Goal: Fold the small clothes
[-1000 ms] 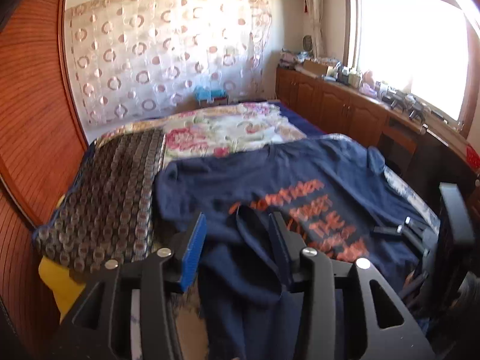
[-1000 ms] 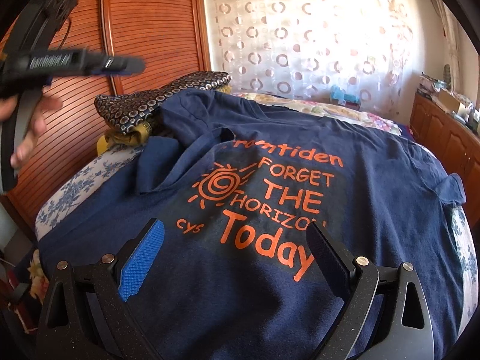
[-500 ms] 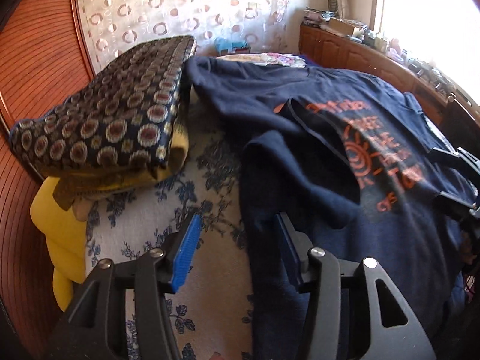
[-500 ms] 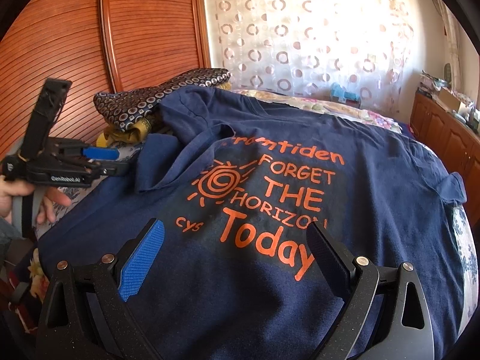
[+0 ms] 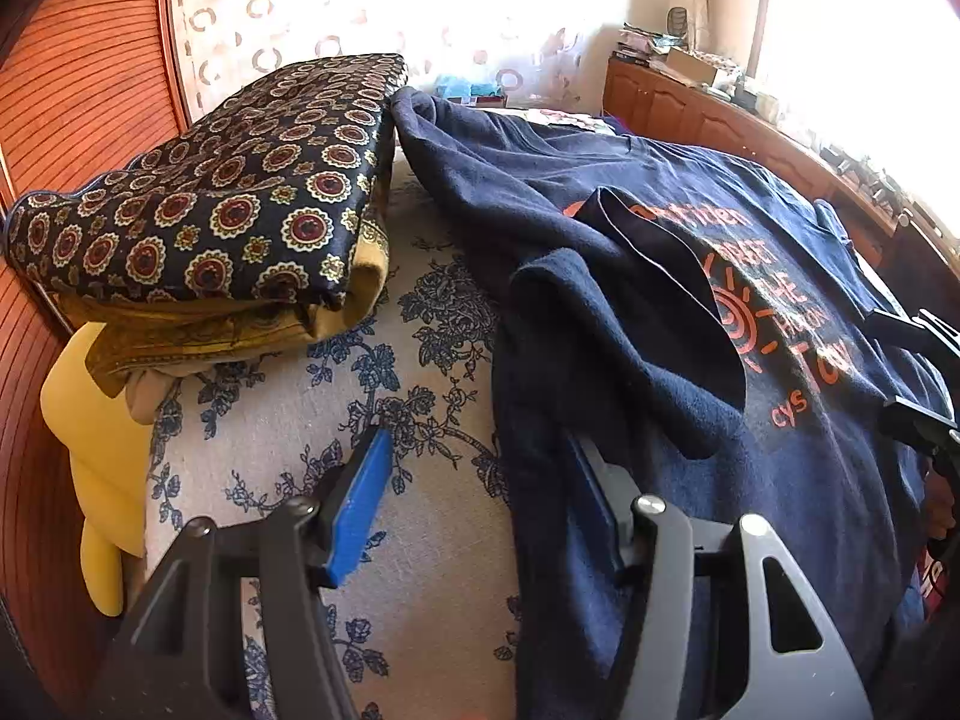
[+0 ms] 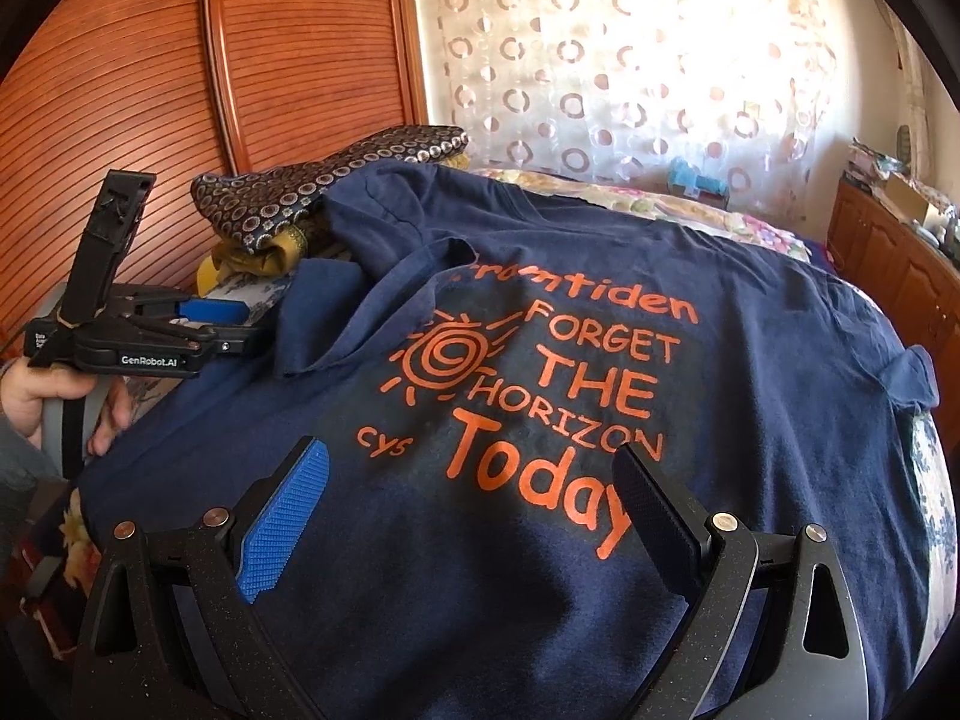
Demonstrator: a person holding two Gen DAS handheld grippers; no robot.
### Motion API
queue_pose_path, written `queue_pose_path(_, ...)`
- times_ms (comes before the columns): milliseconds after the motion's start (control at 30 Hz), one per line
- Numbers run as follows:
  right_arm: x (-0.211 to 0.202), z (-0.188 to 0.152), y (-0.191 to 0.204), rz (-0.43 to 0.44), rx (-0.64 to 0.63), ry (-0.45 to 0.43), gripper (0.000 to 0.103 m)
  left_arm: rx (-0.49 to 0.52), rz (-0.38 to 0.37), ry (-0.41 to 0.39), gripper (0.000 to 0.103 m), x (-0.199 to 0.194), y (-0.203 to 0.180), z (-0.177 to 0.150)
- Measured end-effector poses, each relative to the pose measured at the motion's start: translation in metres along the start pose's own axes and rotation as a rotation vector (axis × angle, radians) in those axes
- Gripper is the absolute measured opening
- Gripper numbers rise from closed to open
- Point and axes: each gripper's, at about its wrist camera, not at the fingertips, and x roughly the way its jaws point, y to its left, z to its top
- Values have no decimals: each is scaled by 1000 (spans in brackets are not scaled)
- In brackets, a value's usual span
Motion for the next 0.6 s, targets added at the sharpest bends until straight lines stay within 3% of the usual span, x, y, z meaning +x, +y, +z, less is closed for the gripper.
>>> queue_pose_path(267,9,35,15,40,-64,6,96,-2,4,0,59,1,1,3)
queue_pose_path(600,88,89,9,76,-14,107,91,-5,1,-1,59,1,1,3)
